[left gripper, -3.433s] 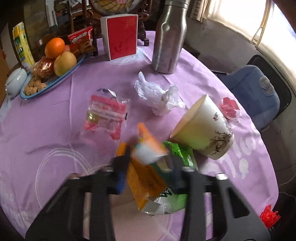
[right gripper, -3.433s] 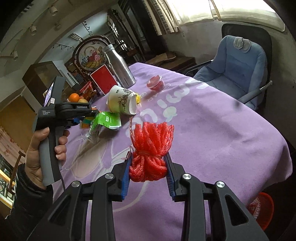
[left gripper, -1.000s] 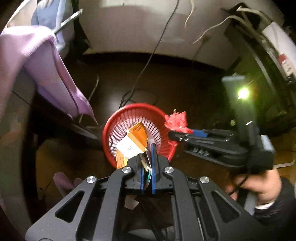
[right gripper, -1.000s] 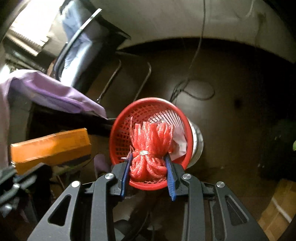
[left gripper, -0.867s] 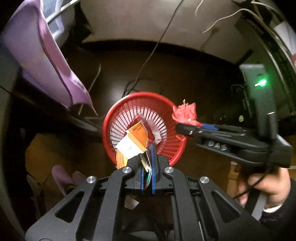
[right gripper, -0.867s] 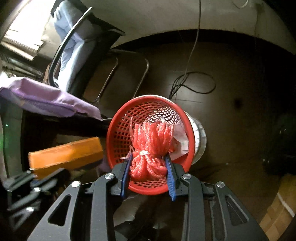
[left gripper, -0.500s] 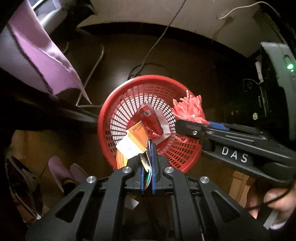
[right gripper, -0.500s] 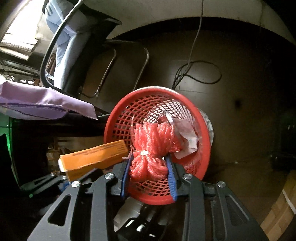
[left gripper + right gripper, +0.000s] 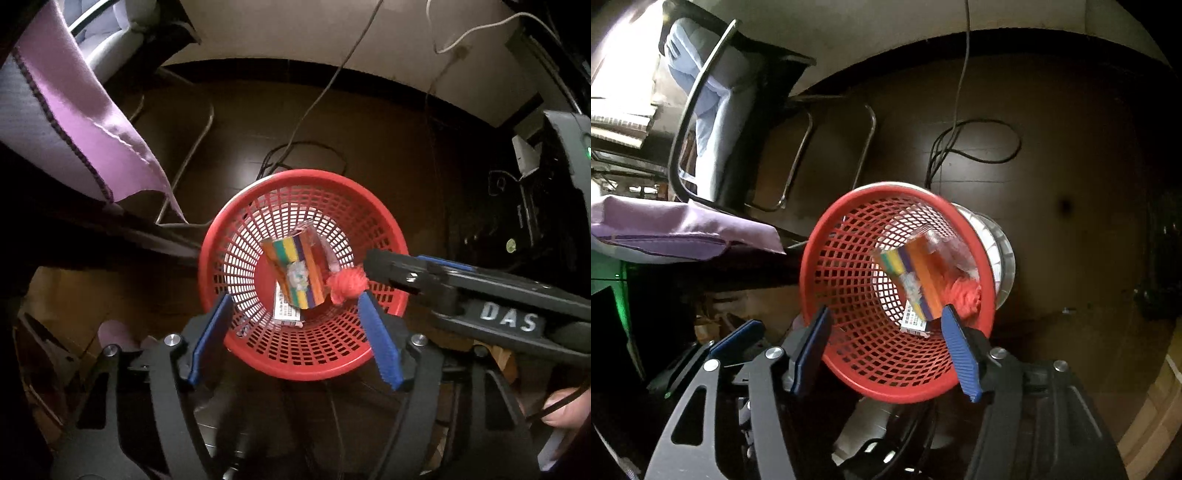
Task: Collect trash
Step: 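Open the right tool to drop the net while the left tool drops the box, then raise both open tools from the basket and move them over the table, then grasp the white paper cup with the right tool and lift it, then grasp the green drink carton with the left tool and lift it, then carry the paper cup and green carton with both tools over the red basket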
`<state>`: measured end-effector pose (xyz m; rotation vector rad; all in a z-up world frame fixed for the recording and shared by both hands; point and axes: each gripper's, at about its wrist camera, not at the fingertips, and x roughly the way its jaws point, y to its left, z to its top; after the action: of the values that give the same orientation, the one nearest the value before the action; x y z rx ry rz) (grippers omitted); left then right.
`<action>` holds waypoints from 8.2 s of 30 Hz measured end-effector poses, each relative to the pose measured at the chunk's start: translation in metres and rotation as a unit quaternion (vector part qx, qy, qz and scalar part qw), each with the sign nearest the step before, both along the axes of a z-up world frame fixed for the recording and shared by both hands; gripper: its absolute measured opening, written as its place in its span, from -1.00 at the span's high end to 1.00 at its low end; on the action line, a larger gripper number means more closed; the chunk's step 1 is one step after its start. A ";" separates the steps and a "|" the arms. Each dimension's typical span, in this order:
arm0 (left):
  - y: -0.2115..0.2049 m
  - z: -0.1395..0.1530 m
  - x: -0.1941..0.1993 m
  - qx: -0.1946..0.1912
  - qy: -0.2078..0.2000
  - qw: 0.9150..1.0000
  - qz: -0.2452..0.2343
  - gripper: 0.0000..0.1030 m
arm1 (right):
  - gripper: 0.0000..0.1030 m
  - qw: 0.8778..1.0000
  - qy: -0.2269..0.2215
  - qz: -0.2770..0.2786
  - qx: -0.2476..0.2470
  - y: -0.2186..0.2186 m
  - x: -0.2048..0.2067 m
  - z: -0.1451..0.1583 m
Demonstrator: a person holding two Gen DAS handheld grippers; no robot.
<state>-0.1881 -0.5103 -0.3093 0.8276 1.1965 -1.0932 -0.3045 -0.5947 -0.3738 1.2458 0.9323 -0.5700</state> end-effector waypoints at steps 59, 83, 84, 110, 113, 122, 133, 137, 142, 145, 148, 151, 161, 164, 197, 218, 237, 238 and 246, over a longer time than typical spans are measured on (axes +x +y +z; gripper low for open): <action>0.269 0.341 0.126 -0.239 -0.146 0.945 0.170 -0.68 | -0.58 0.950 -0.130 0.168 -0.230 0.165 0.112 0.316; 0.406 0.313 0.306 -0.212 -0.106 0.864 0.445 -0.73 | -0.73 0.907 -0.152 0.310 -0.242 0.258 0.302 0.366; 0.414 0.310 0.314 -0.208 -0.105 0.853 0.466 -0.73 | -0.73 0.905 -0.147 0.316 -0.244 0.261 0.312 0.366; 0.450 0.280 0.351 -0.157 -0.096 0.797 0.575 -0.75 | -0.74 0.816 -0.017 0.369 -0.445 0.361 0.527 0.382; 0.445 0.279 0.350 -0.153 -0.103 0.802 0.568 -0.75 | -0.71 0.805 0.015 0.375 -0.460 0.363 0.535 0.374; 0.432 0.278 0.342 -0.152 -0.103 0.818 0.545 -0.75 | -0.33 0.820 0.020 0.375 -0.433 0.321 0.484 0.374; 0.417 0.284 0.328 -0.151 -0.128 0.835 0.513 -0.77 | -0.28 0.829 0.036 0.361 -0.425 0.290 0.426 0.360; 0.414 0.283 0.326 -0.149 -0.132 0.838 0.508 -0.77 | -0.24 0.822 0.042 0.362 -0.437 0.293 0.435 0.354; 0.414 0.282 0.327 -0.151 -0.127 0.839 0.507 -0.77 | 0.79 0.822 0.061 0.372 -0.428 0.298 0.448 0.338; 0.414 0.281 0.329 -0.152 -0.121 0.839 0.507 -0.77 | 0.84 0.834 0.046 0.359 -0.416 0.291 0.443 0.337; 0.413 0.279 0.330 -0.151 -0.120 0.840 0.507 -0.77 | 0.92 0.841 0.013 0.346 -0.417 0.286 0.427 0.347; 0.414 0.281 0.329 -0.158 -0.116 0.842 0.503 -0.77 | 0.92 0.847 -0.026 0.339 -0.410 0.281 0.402 0.357; 0.397 0.290 0.314 -0.184 -0.121 0.863 0.455 -0.80 | 0.92 0.862 -0.092 0.363 -0.342 0.279 0.326 0.345; 0.392 0.286 0.316 -0.187 -0.131 0.860 0.456 -0.80 | 0.92 0.865 -0.096 0.368 -0.326 0.282 0.317 0.339; 0.320 0.262 0.295 -0.012 -0.352 0.890 0.291 -0.38 | 0.91 0.884 -0.138 0.359 -0.264 0.267 0.297 0.326; 0.385 0.300 0.294 -0.183 -0.091 0.898 0.390 0.59 | 0.91 0.897 -0.141 0.327 -0.262 0.254 0.259 0.330; 0.305 0.308 0.181 -0.201 -0.061 0.940 0.269 0.59 | 0.92 0.914 -0.156 0.244 -0.285 0.200 0.124 0.344; 0.299 0.309 0.174 -0.202 -0.060 0.942 0.260 0.59 | 0.92 0.916 -0.154 0.238 -0.285 0.195 0.115 0.342; 0.244 0.306 0.113 -0.201 -0.042 0.963 0.174 0.59 | 0.92 0.930 -0.127 0.197 -0.282 0.158 0.051 0.320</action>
<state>-0.0755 -0.2660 -0.0035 0.3299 0.9578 -0.9524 -0.2534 -0.4368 -0.0535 0.5716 0.7004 -0.3101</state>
